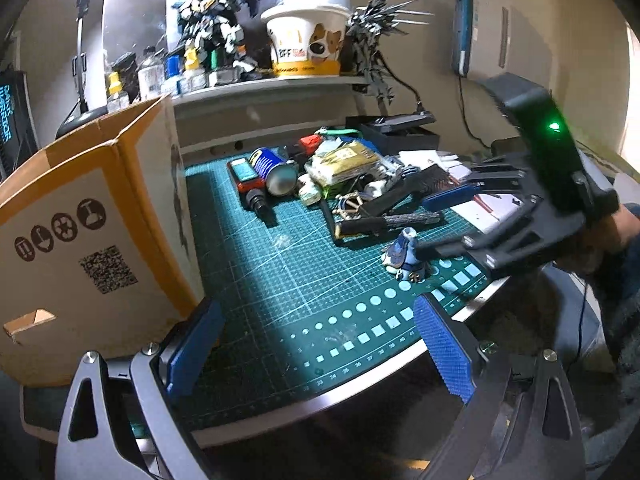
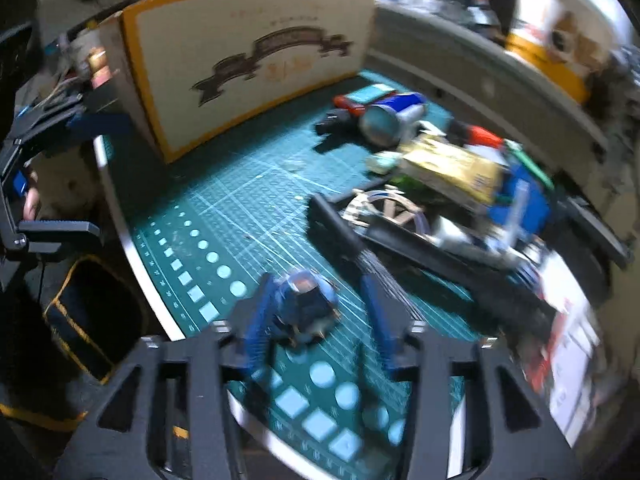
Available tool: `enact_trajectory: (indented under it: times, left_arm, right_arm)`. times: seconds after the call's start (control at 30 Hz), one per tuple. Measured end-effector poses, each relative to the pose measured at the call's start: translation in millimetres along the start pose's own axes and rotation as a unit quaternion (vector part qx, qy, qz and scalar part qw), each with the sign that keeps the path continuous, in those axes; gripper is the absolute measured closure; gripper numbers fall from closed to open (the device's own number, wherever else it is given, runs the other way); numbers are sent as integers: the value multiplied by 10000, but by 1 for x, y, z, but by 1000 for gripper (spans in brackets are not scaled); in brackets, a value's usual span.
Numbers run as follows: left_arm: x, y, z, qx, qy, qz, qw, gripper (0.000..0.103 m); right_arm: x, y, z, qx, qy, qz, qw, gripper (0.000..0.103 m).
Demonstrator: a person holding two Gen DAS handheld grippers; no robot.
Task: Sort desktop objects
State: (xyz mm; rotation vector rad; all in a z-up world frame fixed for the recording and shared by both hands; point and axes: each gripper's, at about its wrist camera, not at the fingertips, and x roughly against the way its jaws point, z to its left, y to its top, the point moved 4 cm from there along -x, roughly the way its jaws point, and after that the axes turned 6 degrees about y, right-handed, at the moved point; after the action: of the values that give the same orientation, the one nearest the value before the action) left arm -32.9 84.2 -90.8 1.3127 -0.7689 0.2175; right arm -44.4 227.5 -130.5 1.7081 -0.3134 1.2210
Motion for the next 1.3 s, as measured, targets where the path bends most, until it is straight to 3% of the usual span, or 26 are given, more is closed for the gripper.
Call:
enact_trajectory:
  times: [0.07, 0.17, 0.27, 0.33, 0.4, 0.47, 0.5, 0.57, 0.63, 0.77, 0.83, 0.9, 0.97, 1.0, 1.1, 1.3]
  left_arm:
    - [-5, 4, -5, -58, -169, -89, 9998, 7]
    - [-15, 17, -13, -162, -642, -155, 9977, 8]
    - [-23, 30, -17, -255, -890, -231, 9954, 26]
    - [-29, 32, -20, -358, -882, -168, 9953, 36]
    - [-37, 32, -22, -456, -904, -60, 9948, 37]
    - [-41, 31, -23, -482, -1012, 19, 9937, 39]
    - [-42, 30, -23, -493, -1111, 38, 9926, 47]
    - [-48, 30, -25, -527, -1297, 77, 9901, 50]
    - [-55, 28, -31, -580, -1601, 165, 9853, 50]
    - [-66, 21, -52, -1015, -1770, 399, 9781, 50]
    - [-68, 17, -61, -1233, -1784, 435, 9752, 50]
    - [-69, 16, -69, -1381, -1883, 466, 9712, 50]
    - [-72, 15, -73, -1409, -1911, 511, 9701, 55]
    - [-76, 15, -77, -1434, -1932, 539, 9691, 67]
    - [-81, 13, -83, -1453, -2012, 602, 9669, 70]
    - [-85, 9, -90, -1419, -2086, 679, 9653, 68]
  right_arm:
    - [9, -11, 3, -339, -157, -212, 9991, 28]
    - [7, -15, 11, -531, -292, -444, 9972, 28]
    - [-10, -7, 18, -708, -461, -594, 9947, 30]
    - [-24, -2, 19, -872, -497, -585, 9932, 41]
    - [-33, -1, 19, -920, -582, -580, 9924, 60]
    - [-34, -3, 19, -805, -694, -609, 9925, 63]
    - [-31, -6, 19, -782, -584, -614, 9933, 63]
    - [-24, -15, 13, -812, -359, -608, 9942, 66]
    - [-17, -22, 5, -864, -104, -637, 9942, 66]
    - [-8, -32, -5, -800, 99, -679, 9944, 65]
    - [4, -40, -10, -886, 131, -749, 9932, 59]
    - [17, -50, -15, -1013, 205, -871, 9908, 47]
    - [29, -59, -23, -1206, 168, -1019, 9873, 47]
    - [31, -62, -28, -1326, 153, -1037, 9856, 52]
    - [19, -66, -43, -1749, 333, -852, 9803, 84]
    - [3, -60, -46, -1806, 456, -862, 9787, 95]
